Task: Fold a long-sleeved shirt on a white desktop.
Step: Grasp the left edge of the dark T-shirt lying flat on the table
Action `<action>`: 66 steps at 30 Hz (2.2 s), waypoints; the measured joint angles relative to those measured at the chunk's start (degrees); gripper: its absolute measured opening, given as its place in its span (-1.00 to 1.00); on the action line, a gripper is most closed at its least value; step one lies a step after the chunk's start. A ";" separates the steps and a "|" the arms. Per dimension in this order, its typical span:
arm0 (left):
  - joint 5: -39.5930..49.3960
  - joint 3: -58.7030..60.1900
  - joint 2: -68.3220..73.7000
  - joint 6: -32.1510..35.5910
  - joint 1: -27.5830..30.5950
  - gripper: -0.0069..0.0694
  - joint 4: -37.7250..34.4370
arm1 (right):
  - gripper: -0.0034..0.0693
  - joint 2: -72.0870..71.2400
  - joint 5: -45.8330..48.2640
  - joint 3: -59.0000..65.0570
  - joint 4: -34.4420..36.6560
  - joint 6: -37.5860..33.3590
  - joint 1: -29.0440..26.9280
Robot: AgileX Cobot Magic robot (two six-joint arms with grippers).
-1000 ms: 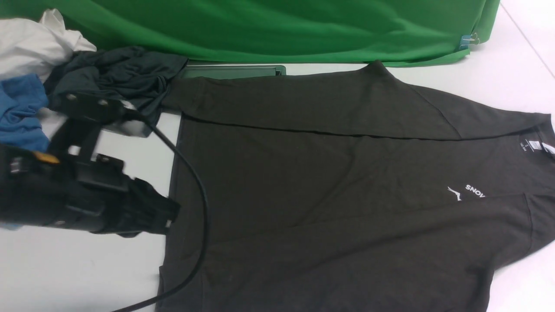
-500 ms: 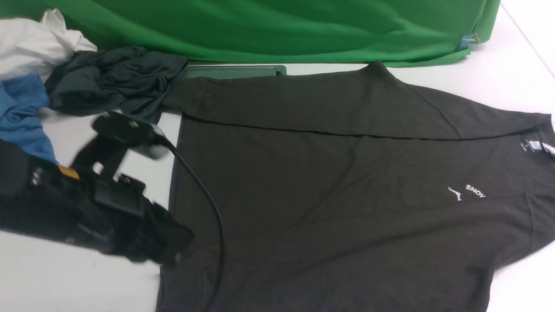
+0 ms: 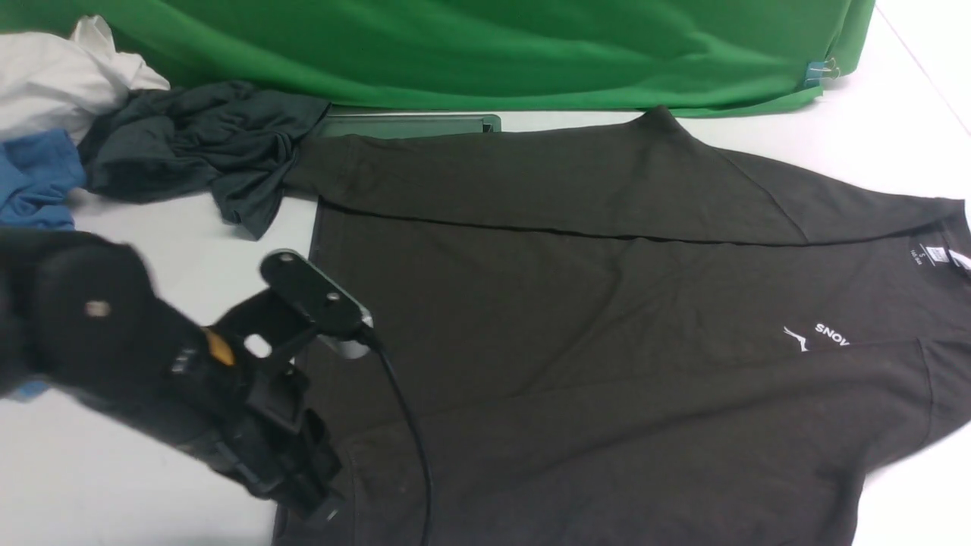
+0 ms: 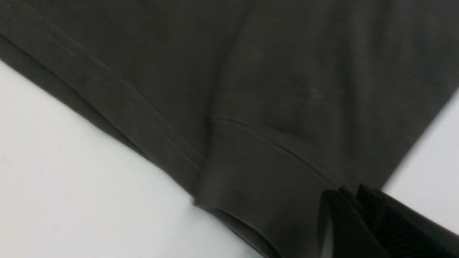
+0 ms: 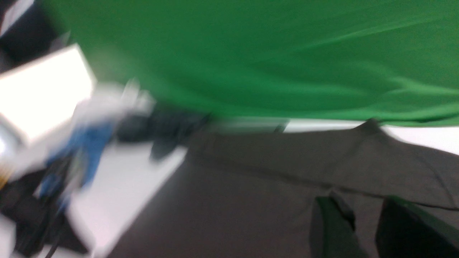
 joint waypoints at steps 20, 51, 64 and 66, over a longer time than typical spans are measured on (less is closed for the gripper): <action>-8.41 -0.38 14.22 0.46 -0.01 -0.02 6.94 | -0.34 12.12 26.07 -19.39 -8.31 -7.58 9.89; -0.65 -4.63 10.29 0.42 -0.06 0.19 4.14 | -0.30 12.12 26.07 -19.39 -8.41 -7.53 9.89; -10.31 -4.63 17.12 3.16 -0.06 -0.14 9.46 | -0.30 12.14 26.01 -19.39 -8.41 -7.48 9.89; -9.82 -4.76 17.29 3.20 -0.06 -0.20 8.56 | -0.30 12.14 26.01 -19.39 -8.41 -7.42 9.89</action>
